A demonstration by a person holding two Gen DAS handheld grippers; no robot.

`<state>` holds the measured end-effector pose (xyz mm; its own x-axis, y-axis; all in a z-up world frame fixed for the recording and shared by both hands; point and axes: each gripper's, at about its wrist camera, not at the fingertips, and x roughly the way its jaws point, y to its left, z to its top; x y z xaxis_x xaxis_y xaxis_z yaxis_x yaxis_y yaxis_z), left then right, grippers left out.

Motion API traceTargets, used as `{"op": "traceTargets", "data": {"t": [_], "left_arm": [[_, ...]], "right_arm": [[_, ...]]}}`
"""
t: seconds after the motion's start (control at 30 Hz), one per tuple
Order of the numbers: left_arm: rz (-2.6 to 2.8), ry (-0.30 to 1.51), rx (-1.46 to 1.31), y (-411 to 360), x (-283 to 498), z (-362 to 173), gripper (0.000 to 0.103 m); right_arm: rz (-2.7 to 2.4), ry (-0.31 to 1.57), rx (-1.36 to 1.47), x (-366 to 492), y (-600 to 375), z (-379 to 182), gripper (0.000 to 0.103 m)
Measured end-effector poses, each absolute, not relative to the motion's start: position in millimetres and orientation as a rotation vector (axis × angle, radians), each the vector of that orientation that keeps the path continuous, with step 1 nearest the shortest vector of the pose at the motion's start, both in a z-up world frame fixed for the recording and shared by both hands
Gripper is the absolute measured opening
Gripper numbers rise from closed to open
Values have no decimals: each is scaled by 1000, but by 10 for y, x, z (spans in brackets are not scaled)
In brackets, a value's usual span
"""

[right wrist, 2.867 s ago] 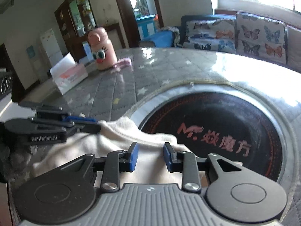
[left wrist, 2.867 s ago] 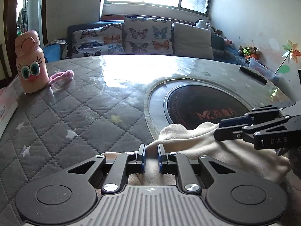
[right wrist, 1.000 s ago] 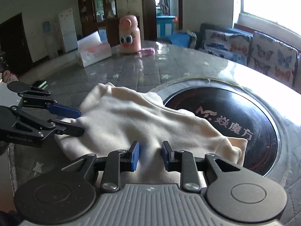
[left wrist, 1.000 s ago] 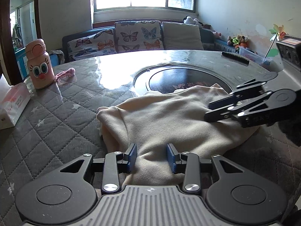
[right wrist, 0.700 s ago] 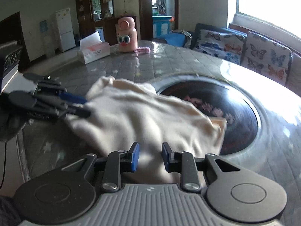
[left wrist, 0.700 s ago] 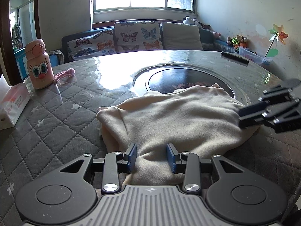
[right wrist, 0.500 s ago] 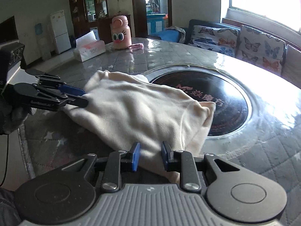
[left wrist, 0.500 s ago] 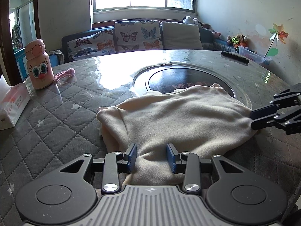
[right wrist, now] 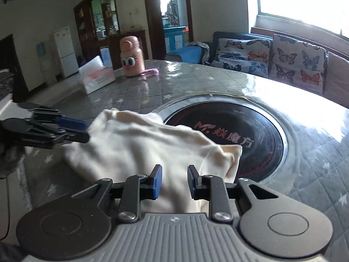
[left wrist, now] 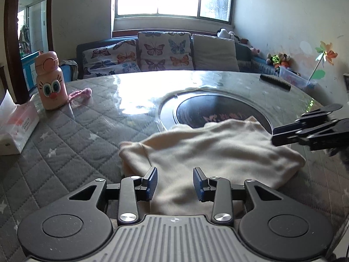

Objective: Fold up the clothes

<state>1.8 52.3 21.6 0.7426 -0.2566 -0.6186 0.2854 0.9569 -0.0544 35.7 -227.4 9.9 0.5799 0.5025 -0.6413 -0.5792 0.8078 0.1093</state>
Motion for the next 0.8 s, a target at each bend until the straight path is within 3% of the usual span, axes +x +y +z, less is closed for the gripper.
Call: {"op": "traceTargets", "data": {"t": [0.37, 0.8], "left_arm": [[-235, 726, 5, 653, 429, 68, 30], [-199, 735, -8, 707, 567, 44, 30]], "right_arm": [[555, 785, -24, 814, -2334, -186, 24], [521, 766, 13, 956, -2365, -203, 24]]}}
